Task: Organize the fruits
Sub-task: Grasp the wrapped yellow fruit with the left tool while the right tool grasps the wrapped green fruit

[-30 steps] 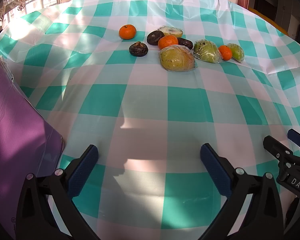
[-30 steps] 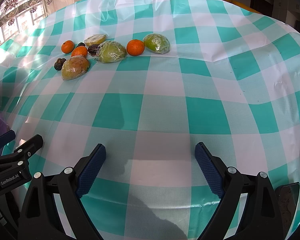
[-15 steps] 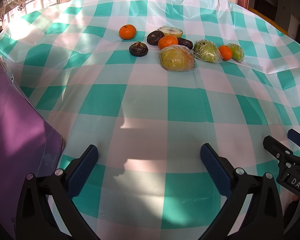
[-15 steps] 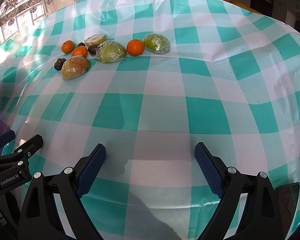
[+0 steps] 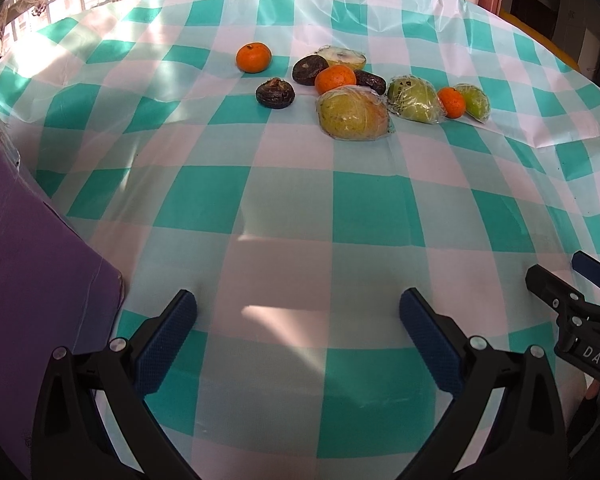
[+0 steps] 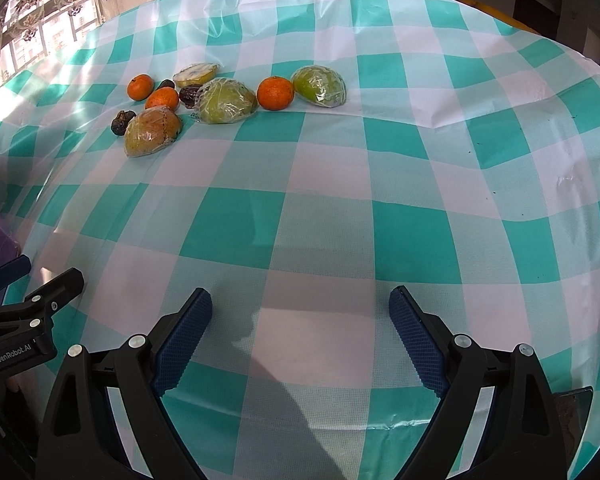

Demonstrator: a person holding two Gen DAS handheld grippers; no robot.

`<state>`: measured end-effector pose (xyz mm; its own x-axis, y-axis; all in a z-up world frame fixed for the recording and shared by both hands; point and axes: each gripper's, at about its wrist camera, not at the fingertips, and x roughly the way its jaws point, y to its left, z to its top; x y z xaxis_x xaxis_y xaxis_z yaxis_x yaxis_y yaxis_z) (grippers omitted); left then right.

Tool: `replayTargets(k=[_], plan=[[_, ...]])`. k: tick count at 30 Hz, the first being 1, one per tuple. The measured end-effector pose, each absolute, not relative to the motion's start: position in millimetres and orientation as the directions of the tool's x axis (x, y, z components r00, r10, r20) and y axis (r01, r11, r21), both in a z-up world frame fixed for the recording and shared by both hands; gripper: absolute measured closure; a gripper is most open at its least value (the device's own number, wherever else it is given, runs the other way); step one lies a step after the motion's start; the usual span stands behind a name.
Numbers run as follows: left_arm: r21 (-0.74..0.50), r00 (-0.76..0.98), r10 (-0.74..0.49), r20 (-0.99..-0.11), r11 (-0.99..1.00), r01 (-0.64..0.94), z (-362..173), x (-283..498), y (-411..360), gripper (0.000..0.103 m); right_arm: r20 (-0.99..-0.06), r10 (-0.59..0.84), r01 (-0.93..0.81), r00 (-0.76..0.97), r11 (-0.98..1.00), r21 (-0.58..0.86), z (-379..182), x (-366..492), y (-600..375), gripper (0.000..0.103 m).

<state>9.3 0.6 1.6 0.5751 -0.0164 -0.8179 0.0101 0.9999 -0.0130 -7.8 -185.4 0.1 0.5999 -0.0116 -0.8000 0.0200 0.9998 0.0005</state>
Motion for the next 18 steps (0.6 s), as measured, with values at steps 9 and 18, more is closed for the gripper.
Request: replayTargets(k=[9,18], plan=[[-0.01,0.608,-0.024,-0.794,1.0,0.026,6.6,73.3,-18.3,0.002,-0.769,-0.027,0.114,0.638,0.992,0.059,8.1,65.4,-220.0,0.017],[-0.039,0.588,-0.051,-0.807,0.999,0.033,4.4,128.0,-22.1,0.007,-0.782,-0.041,0.113,0.621,0.993,0.038,7.2,130.1,-230.4,0.022]])
